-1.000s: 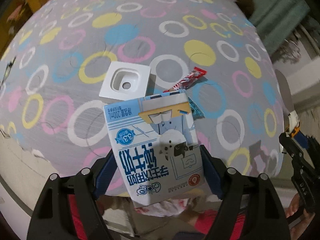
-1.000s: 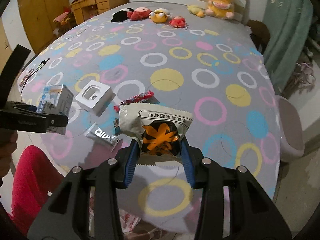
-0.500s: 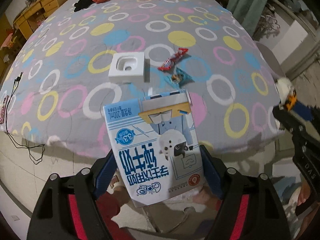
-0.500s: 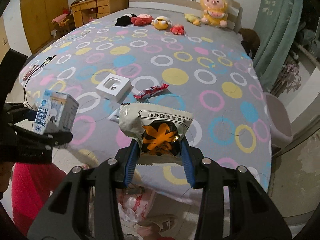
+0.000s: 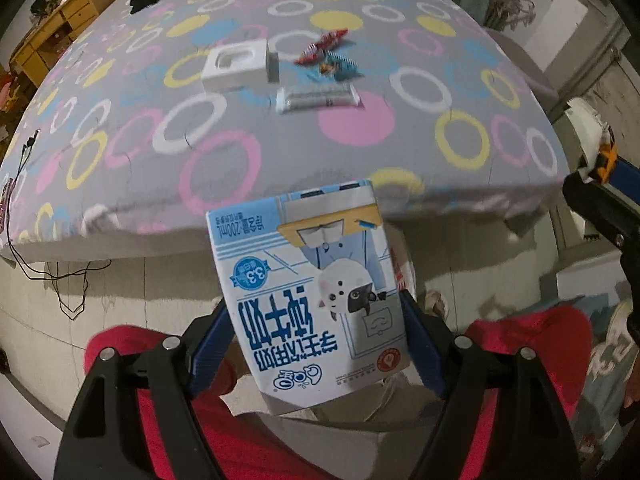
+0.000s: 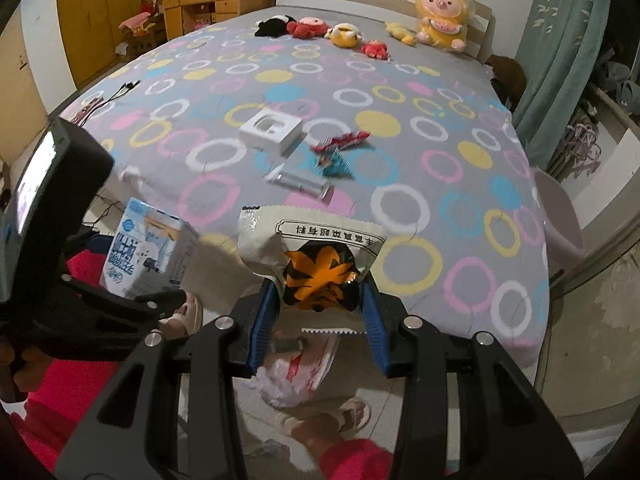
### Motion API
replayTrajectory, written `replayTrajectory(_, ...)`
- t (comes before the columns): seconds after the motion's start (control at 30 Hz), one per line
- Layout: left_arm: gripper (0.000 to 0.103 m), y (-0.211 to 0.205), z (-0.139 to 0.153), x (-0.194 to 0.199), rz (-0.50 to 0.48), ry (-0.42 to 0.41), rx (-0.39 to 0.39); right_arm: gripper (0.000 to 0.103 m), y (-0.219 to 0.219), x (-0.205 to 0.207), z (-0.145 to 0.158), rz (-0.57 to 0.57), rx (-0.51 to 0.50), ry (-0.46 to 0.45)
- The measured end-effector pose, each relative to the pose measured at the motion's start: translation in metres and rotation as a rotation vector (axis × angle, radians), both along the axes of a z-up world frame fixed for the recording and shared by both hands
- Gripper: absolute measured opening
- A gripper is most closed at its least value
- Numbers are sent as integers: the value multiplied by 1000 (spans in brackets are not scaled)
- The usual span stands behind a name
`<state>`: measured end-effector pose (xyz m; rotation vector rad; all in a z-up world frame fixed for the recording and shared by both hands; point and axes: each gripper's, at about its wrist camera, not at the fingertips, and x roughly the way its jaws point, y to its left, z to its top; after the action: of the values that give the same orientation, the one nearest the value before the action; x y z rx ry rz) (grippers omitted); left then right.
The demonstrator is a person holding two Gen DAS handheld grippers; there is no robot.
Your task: Collect trash
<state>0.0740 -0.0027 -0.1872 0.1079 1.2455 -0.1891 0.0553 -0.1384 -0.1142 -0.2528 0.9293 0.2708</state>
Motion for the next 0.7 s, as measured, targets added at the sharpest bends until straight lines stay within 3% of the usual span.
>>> replayTrajectory(0.23, 76, -1, -11, -21, -56, -49, 25, 40, 9, -32, -22, -15, 38, 31)
replayTrajectory(0.5, 76, -7, -43, -24, -117, -49, 16, 40, 11, -36, -49, -53, 90, 54)
replayTrajectory(0.7, 76, -14, -85, -14, -148, 27, 10, 40, 12, -30, -84, -93, 104, 108)
